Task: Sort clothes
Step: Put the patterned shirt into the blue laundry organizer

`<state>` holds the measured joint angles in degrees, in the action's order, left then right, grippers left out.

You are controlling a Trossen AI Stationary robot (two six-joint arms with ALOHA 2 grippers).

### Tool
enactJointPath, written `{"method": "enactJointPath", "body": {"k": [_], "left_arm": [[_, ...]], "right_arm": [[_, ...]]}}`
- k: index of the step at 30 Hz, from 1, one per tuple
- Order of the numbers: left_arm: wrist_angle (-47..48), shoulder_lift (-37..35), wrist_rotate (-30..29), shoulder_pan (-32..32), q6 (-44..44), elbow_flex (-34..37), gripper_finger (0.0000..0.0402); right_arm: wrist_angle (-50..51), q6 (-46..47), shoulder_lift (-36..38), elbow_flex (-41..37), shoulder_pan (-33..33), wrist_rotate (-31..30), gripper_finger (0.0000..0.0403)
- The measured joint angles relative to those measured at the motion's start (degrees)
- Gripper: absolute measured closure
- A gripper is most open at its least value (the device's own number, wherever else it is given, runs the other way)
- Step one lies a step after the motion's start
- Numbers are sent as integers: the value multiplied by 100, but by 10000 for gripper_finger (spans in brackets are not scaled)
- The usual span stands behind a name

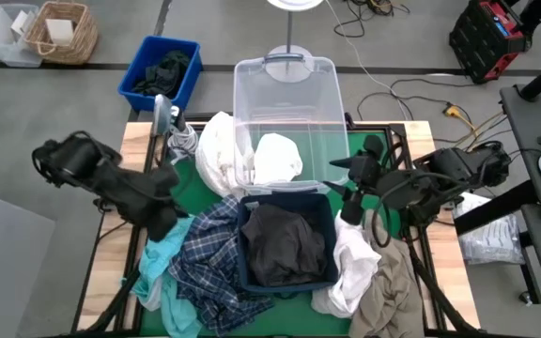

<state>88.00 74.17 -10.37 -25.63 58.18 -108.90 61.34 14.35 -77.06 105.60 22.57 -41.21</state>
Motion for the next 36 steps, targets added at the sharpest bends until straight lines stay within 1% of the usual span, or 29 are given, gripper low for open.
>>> {"method": "enactJointPath", "body": {"k": [2,3,5,7,10,13,16,19,22,25,28,31,36], "left_arm": [[240,63,-412,-7,160,-248,401],[190,70,-542,0,250,-274,401],[208,76,-615,30,464,-234,399],[196,97,-618,55,607,-52,389],[198,92,-419,57,800,448,366],[204,85,-34,61,1065,1113,332],[204,87,316,61,1472,1871,291],[179,87,416,61,1864,2602,246],[-281,87,604,103,1987,3276,204],[-1066,78,656,112,1975,3891,172],[-1720,78,655,117,1951,4367,151],[-1945,81,600,138,2077,4696,142],[-1996,83,90,136,2279,5009,141]], "right_arm": [[-156,-118,1,0,0,-2,188],[-181,-152,4,0,0,-2,189],[-182,-148,7,0,0,0,190],[-166,-152,9,0,0,0,192],[-166,-147,9,0,0,0,193],[-166,-148,9,0,0,0,193],[-166,-115,9,0,0,0,193],[-168,-74,9,0,0,0,193],[-205,-47,9,0,0,0,193],[-208,62,9,0,0,3,193],[-207,197,7,0,0,22,193],[-207,279,7,0,0,76,193],[-207,423,7,0,0,89,193]]}}
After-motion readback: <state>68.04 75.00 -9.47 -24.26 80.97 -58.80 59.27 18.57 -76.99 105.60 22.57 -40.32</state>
